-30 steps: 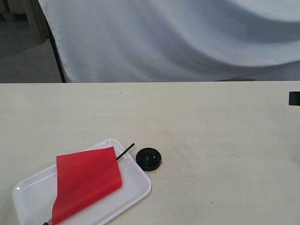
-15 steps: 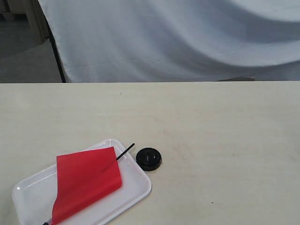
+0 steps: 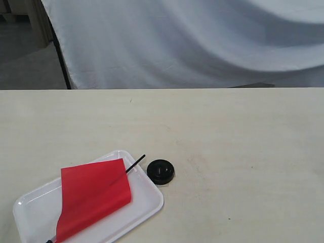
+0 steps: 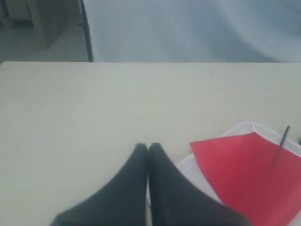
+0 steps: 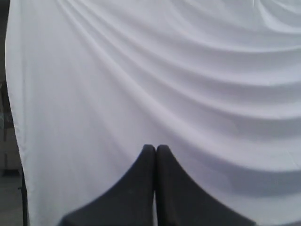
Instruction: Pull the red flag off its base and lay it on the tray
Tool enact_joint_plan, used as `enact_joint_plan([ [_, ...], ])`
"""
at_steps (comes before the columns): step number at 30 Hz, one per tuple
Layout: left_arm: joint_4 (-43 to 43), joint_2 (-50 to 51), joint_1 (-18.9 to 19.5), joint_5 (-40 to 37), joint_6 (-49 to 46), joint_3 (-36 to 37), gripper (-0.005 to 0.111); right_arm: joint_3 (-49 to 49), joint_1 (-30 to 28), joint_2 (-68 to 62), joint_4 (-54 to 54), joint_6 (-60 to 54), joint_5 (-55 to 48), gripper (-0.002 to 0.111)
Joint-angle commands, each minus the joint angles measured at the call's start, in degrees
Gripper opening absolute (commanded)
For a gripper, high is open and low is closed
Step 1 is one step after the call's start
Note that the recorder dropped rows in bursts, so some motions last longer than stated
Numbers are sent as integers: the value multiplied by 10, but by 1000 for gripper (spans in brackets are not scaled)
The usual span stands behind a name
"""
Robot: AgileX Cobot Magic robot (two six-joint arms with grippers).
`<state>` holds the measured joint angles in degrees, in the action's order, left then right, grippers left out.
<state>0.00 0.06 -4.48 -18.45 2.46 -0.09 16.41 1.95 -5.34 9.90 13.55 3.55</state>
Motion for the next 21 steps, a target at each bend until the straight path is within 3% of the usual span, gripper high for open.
enact_joint_plan([
  [1,0,-1,-3,0,-1,1,0,-4,3,53,6,6,16,0],
  [16,0,-1,-3,0,-1,1,0,-10,3,53,3,73,2,0],
  [21,0,-1,-3,0,-1,1,0,-76,3,53,3,71,13,0],
])
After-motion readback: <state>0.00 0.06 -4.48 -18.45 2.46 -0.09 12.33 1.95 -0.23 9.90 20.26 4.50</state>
